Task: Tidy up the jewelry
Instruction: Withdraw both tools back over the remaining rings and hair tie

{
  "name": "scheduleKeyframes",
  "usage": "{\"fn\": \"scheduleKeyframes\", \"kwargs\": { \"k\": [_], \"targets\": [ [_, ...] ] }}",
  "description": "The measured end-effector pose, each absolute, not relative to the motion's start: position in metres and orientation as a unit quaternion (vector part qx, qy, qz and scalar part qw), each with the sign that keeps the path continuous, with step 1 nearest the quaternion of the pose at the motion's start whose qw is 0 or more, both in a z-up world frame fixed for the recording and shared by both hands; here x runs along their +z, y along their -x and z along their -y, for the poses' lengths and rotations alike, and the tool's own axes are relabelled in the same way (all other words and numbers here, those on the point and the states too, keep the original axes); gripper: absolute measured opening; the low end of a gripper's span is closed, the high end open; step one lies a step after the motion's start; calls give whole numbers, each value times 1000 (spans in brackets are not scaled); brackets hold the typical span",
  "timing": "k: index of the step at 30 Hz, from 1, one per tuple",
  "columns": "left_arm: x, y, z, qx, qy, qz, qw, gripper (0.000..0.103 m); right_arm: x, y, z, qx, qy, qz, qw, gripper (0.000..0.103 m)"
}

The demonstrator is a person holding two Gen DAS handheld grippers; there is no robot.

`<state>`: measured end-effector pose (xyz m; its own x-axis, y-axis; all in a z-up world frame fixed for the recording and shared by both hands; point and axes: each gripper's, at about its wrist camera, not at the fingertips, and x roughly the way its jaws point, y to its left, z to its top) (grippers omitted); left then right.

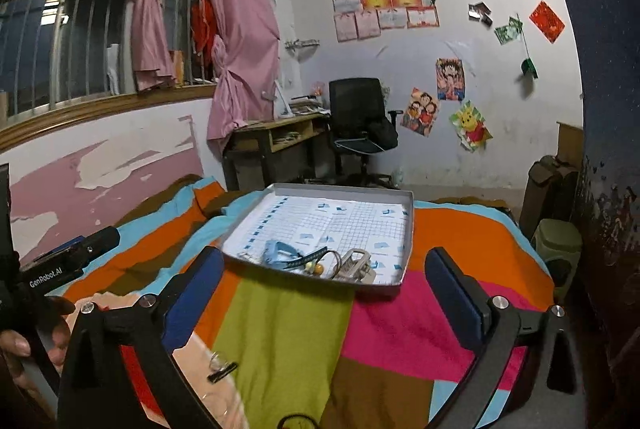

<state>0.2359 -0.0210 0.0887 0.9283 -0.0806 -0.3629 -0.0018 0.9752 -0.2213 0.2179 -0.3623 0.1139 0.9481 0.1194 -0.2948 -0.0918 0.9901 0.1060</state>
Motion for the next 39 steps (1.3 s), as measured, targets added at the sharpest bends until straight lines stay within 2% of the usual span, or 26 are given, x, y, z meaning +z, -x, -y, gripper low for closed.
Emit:
{"fn": "scheduleKeyframes", "kwargs": {
  "k": [11, 21, 30, 39],
  "targets": [
    [90, -147, 25, -31, 79, -171, 982, 103, 122, -128, 356, 69, -31, -137, 988, 100],
    [77, -90, 23, -45, 56, -170, 983, 103, 100, -59, 349, 64, -33, -142, 987, 100],
    [48, -52, 18, -49, 49, -180, 981, 103, 62, -26, 345, 61, -47, -164, 983, 100],
    [23, -59, 16, -50, 46, -217, 974, 103, 35, -34, 346, 57, -66, -197, 977, 100]
  ]
}}
